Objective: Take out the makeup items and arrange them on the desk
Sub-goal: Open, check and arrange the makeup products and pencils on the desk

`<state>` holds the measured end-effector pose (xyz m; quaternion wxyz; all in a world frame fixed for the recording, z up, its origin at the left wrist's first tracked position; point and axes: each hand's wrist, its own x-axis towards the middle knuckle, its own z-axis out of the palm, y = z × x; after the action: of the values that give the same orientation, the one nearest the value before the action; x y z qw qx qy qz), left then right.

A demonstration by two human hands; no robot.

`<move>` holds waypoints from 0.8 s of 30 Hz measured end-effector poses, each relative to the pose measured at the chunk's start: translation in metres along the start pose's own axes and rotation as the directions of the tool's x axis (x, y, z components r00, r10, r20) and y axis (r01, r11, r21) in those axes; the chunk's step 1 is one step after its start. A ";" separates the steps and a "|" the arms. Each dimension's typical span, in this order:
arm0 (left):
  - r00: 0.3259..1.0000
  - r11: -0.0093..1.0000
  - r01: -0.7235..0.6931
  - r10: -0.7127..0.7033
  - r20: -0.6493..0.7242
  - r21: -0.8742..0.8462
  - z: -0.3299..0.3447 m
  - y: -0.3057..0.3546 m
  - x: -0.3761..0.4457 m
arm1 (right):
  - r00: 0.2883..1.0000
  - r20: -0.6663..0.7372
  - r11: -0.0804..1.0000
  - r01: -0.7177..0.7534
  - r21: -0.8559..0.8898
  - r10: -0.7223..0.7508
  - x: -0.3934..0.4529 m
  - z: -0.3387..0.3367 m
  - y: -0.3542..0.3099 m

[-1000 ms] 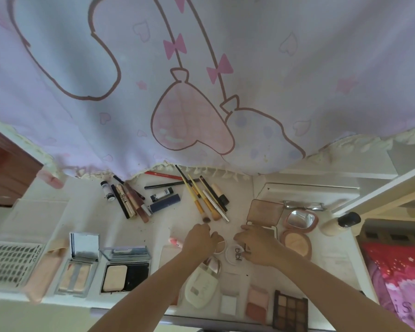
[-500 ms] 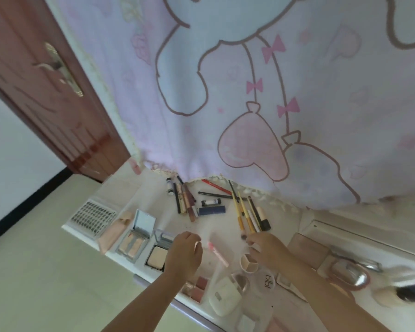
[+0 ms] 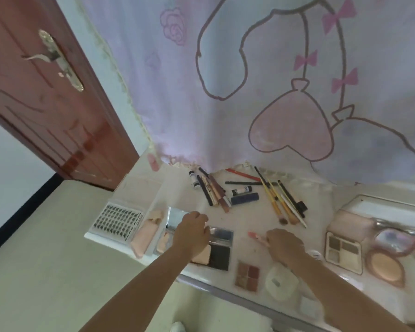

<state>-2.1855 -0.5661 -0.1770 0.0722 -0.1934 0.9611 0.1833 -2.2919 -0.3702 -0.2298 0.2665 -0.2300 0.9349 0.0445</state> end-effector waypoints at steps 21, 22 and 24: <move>0.844 0.860 -0.503 0.510 0.167 -0.080 -0.109 -0.122 0.067 | 0.817 -0.235 0.823 0.559 0.098 -0.526 0.008 -0.141 -0.178; 0.844 0.859 -0.506 0.512 0.157 -0.078 -0.115 -0.129 0.071 | 0.794 -0.240 0.801 0.592 0.094 -0.559 0.013 -0.145 -0.183; 0.857 0.873 -0.480 0.487 0.169 -0.080 -0.127 -0.141 0.080 | 0.764 -0.257 0.776 0.626 0.074 -0.592 0.024 -0.154 -0.190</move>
<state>-2.2107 -0.7631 -0.1222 0.1088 0.0706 0.9647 0.2293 -2.2972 -0.5810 -0.1033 0.1787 -0.5034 0.8331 -0.1433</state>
